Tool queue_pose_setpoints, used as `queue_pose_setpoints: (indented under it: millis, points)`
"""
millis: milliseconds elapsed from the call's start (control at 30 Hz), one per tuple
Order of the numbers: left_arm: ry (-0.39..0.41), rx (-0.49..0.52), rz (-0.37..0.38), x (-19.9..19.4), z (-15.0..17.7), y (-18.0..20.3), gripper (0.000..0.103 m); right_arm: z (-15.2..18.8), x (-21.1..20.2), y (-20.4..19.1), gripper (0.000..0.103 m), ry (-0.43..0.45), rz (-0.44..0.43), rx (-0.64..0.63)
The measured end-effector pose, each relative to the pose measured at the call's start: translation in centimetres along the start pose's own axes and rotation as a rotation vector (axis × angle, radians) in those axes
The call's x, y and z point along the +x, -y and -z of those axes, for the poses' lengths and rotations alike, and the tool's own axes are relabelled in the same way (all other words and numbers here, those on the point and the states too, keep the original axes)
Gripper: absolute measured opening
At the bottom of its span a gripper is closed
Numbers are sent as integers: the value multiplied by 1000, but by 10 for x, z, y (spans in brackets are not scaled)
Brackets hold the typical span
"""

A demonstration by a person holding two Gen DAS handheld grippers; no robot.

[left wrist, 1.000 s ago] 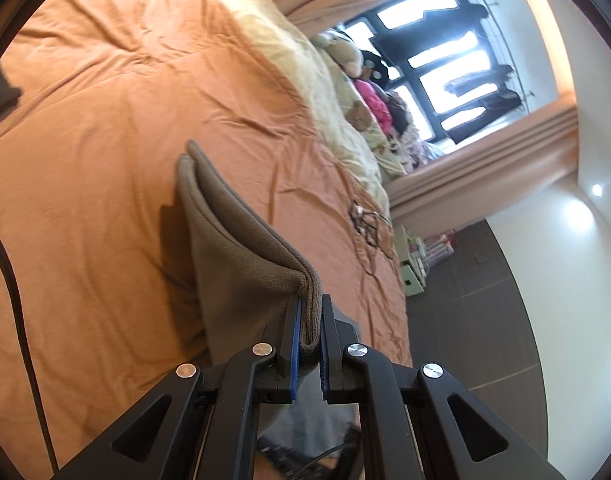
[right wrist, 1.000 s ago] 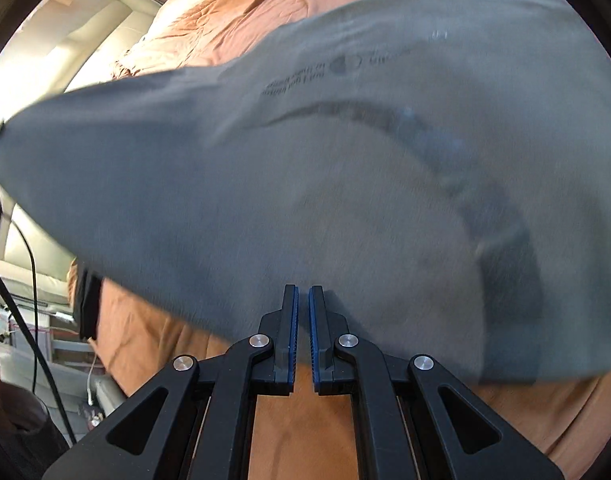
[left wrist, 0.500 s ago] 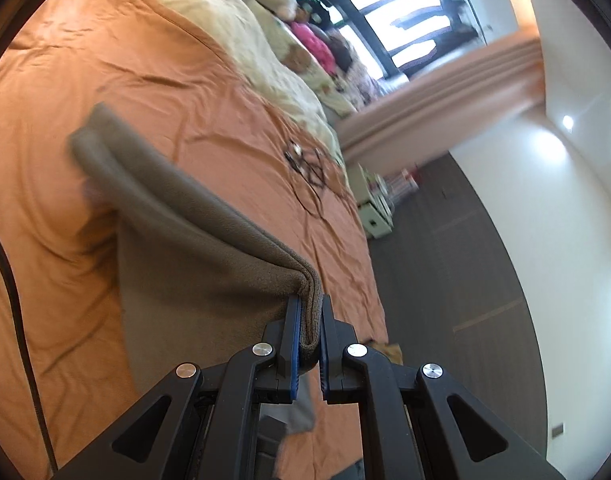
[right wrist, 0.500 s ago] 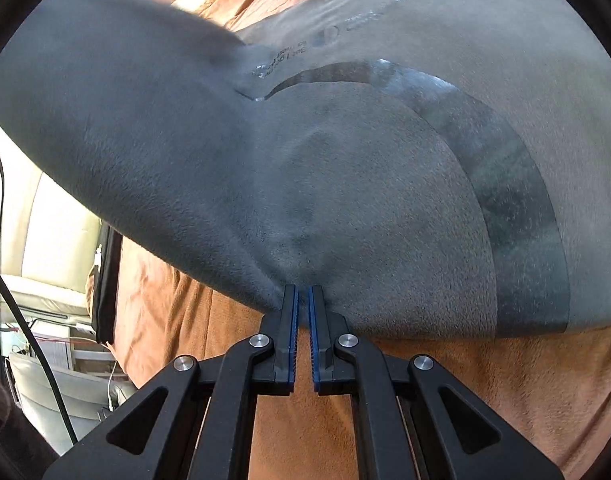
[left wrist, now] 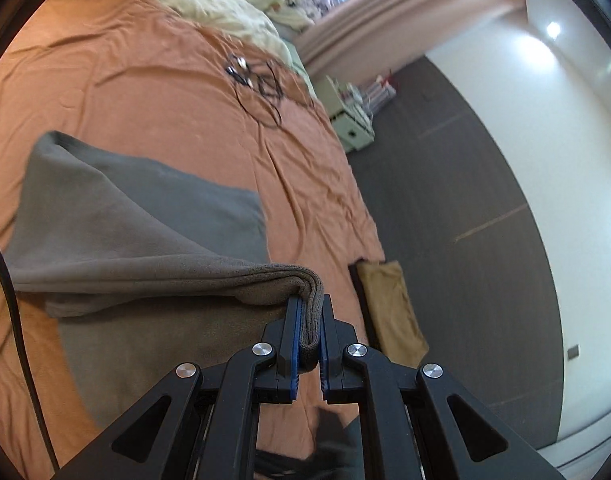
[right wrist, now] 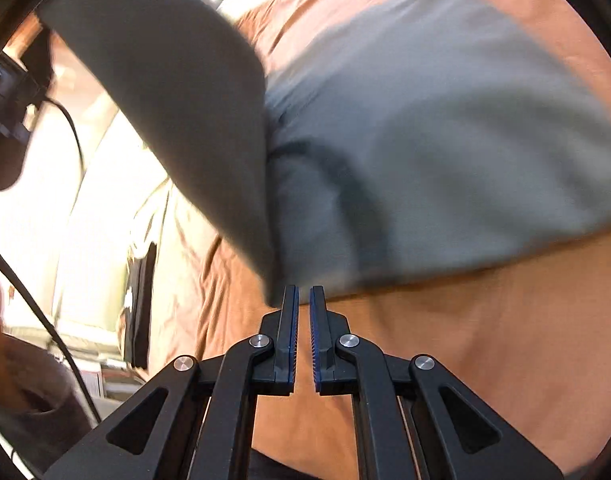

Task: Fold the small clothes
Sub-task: 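Lift the held edge with the left tool and fold it toward the right tool, then lower the folded edge onto the shirt and open the left tool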

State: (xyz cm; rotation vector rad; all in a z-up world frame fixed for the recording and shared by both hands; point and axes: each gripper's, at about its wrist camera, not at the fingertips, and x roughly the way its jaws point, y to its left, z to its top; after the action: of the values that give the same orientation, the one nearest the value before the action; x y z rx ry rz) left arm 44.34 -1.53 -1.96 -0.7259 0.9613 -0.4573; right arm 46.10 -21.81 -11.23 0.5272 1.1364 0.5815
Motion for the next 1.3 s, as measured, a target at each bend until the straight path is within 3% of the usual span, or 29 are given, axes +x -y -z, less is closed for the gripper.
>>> queue_pose_setpoints:
  millis: [300, 567, 667, 733, 767, 833, 867, 933, 1233, 1300]
  points:
    - [-134, 62, 3, 60, 25, 21, 7, 7, -69, 58, 3, 92, 104, 7]
    - [-242, 98, -29, 116, 54, 30, 7, 24, -75, 50, 3, 113, 172, -8]
    - [-298, 113, -66, 134, 63, 29, 11, 25, -85, 45, 3, 123, 198, -32]
    - [-333, 90, -66, 141, 65, 19, 21, 26, -90, 42, 3, 124, 211, -46]
    - [-334, 74, -55, 139, 65, 14, 25, 24, -91, 41, 10, 126, 217, -54]
    - [-313, 48, -67, 132, 63, 2, 51, 25, -95, 38, 49, 133, 223, -72]
    - [-282, 45, -96, 123, 60, -6, 57, 25, -96, 37, 81, 140, 214, -81]
    - [-246, 46, -126, 109, 58, -18, 63, 25, -98, 35, 84, 151, 196, -93]
    - [-152, 30, -323, 40, 62, -83, 63, 7, -87, 25, 84, 155, 240, -224]
    - [-140, 33, -360, 31, 66, -93, 63, 1, -83, 20, 76, 143, 264, -263]
